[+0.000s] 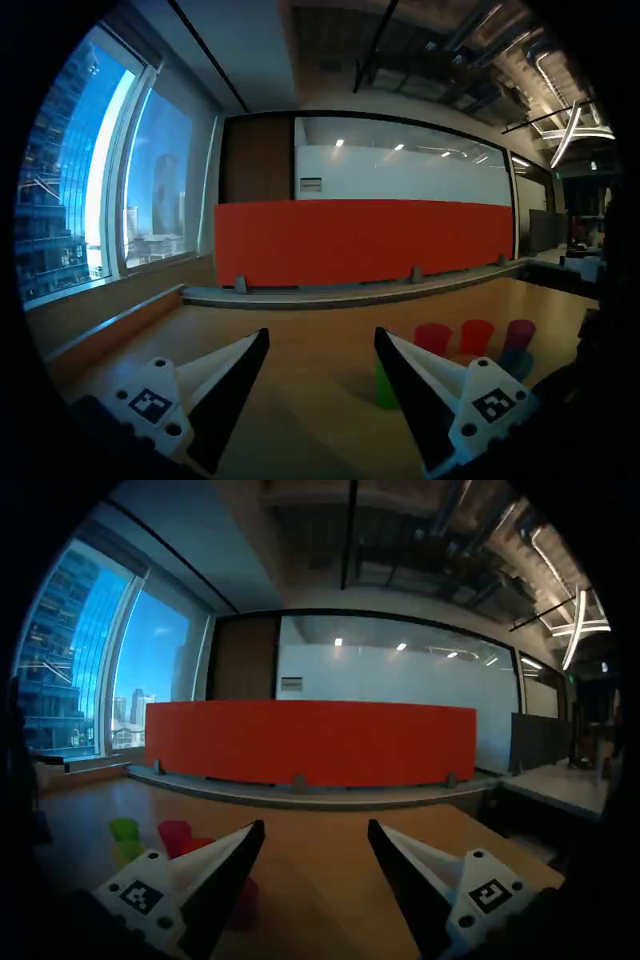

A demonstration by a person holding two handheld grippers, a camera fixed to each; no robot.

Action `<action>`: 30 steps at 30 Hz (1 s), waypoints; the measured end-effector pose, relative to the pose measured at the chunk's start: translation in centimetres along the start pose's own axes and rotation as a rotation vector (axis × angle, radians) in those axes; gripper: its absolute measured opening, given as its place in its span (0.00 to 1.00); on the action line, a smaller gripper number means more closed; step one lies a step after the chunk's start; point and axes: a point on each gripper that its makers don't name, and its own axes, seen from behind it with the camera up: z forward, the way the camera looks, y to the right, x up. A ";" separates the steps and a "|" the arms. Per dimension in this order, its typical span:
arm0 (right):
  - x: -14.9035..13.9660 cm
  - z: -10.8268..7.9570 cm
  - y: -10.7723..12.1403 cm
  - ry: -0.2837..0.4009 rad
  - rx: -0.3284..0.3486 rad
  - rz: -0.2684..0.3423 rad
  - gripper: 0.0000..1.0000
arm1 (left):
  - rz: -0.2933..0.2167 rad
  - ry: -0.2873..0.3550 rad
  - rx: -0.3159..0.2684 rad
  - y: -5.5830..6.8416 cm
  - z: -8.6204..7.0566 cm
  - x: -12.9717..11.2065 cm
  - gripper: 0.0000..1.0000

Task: Pour water

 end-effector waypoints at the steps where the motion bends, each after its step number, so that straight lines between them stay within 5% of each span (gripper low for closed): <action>1: 0.2 0.1 0.0 -0.002 0.001 0.001 1.00 | -0.002 0.001 -0.007 0.1 0.1 0.6 0.97; 14: 5.0 1.1 0.0 -0.038 0.056 0.063 1.00 | -0.061 0.021 -0.110 0.9 0.9 8.1 0.98; 23: 6.5 1.5 -1.1 -0.058 0.118 0.053 1.00 | -0.030 -0.011 -0.177 1.3 1.7 8.9 0.97; 30: 7.5 1.2 -3.7 -0.052 0.227 0.019 1.00 | 0.009 -0.027 -0.262 2.6 1.9 8.8 0.97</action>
